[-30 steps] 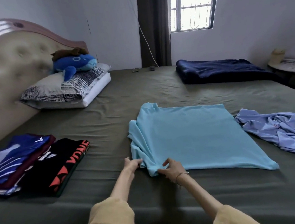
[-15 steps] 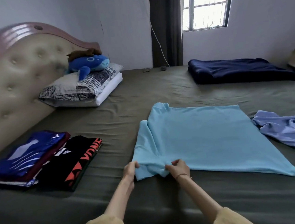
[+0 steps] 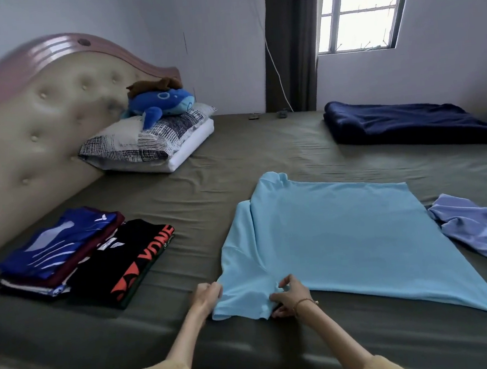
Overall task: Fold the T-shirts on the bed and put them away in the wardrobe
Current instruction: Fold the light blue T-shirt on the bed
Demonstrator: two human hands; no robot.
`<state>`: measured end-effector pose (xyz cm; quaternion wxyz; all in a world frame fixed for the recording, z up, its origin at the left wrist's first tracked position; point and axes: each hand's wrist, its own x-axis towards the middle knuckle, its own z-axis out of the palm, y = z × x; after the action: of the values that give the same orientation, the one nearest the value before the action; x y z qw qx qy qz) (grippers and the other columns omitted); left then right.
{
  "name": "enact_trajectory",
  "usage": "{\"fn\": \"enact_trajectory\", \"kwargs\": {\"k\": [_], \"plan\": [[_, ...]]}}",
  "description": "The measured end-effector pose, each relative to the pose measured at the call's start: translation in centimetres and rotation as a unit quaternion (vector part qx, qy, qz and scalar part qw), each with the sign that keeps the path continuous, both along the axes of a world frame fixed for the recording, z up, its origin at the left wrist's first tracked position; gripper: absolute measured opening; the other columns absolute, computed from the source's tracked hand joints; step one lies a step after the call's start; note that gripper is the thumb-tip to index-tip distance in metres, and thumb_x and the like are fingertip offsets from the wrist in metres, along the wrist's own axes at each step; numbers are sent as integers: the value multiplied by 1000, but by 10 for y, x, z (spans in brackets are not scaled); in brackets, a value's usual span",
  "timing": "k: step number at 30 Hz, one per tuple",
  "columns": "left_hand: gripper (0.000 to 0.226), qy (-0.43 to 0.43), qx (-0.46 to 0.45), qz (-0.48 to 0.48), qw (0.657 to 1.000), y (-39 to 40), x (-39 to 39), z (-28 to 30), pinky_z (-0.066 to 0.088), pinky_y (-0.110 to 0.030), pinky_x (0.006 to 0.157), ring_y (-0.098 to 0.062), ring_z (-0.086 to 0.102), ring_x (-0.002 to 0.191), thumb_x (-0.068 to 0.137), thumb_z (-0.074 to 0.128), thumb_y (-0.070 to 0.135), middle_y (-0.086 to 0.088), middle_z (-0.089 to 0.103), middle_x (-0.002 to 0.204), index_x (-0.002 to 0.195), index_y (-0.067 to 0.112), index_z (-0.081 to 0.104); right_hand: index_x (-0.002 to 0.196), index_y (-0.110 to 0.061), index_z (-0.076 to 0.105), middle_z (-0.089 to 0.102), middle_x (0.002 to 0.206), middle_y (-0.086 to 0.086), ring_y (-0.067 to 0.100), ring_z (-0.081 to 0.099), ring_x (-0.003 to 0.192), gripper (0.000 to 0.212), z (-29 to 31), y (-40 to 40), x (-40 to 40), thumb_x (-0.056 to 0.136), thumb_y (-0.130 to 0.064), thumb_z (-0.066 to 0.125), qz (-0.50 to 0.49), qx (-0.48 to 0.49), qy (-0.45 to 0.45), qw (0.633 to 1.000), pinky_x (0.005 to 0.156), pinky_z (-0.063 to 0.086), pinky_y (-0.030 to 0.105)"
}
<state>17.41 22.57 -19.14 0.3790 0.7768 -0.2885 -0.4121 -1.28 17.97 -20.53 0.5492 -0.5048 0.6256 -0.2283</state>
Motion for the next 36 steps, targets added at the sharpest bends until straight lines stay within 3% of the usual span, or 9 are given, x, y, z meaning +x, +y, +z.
{"fn": "enact_trajectory", "kwargs": {"k": [6,12,15,19,23,25,29,34,36], "plan": [[23,-74,27,-45,996,1,4,-3,31,-28,55,-15,40,63,78,61,13,-1,44,66,64,13,42,95,-12,34,50,112,19,15,55,32,38,5,-2,-3,80,-3,68,85,-20,61,994,33,44,23],[17,-129,56,-111,984,10,5,8,39,-22,41,-12,54,42,73,59,16,-1,55,67,68,14,42,98,-13,32,59,66,6,8,51,29,38,13,0,-7,80,-10,66,173,-14,139,975,32,37,19],[14,-137,68,-135,979,14,8,8,41,-21,40,-14,59,42,75,58,14,-8,63,82,79,12,44,98,-12,34,62,81,10,9,54,32,44,18,-3,-4,75,-12,71,169,-9,143,975,35,44,21],[11,-29,70,-120,990,14,13,7,42,-18,36,-15,61,41,86,48,1,-10,62,74,88,10,42,96,-13,35,60,93,10,14,58,46,51,16,-3,-2,70,-18,79,142,-40,131,980,41,49,24],[11,56,71,-117,989,18,20,11,51,-21,47,-14,64,48,91,46,0,-11,62,81,93,10,46,100,-11,40,51,106,12,23,57,77,43,14,-6,-5,73,-2,72,96,-17,61,993,46,54,26],[9,54,74,-132,987,22,21,14,52,-21,55,-14,63,59,89,49,3,-9,62,85,92,12,52,93,-12,42,52,117,17,24,60,66,40,15,-8,-9,72,5,71,88,20,32,995,40,52,28],[7,-21,94,-164,982,25,19,19,44,-19,49,-15,61,54,84,47,7,-6,62,73,90,9,50,96,-11,39,53,109,11,12,56,34,47,23,-6,-16,70,-1,77,139,27,97,985,34,44,22],[25,-266,101,-139,949,11,12,19,45,-24,61,-15,62,55,89,44,37,-2,70,75,83,15,55,104,-9,46,46,93,1,18,44,80,49,29,-8,-14,75,-39,73,168,-123,245,947,54,32,23],[28,-248,65,-101,961,-2,12,14,45,-29,71,-21,65,76,90,47,44,-4,68,90,82,17,55,97,-12,46,49,94,2,18,43,85,34,30,-14,-12,79,-33,67,147,-155,239,947,65,34,26]]}}
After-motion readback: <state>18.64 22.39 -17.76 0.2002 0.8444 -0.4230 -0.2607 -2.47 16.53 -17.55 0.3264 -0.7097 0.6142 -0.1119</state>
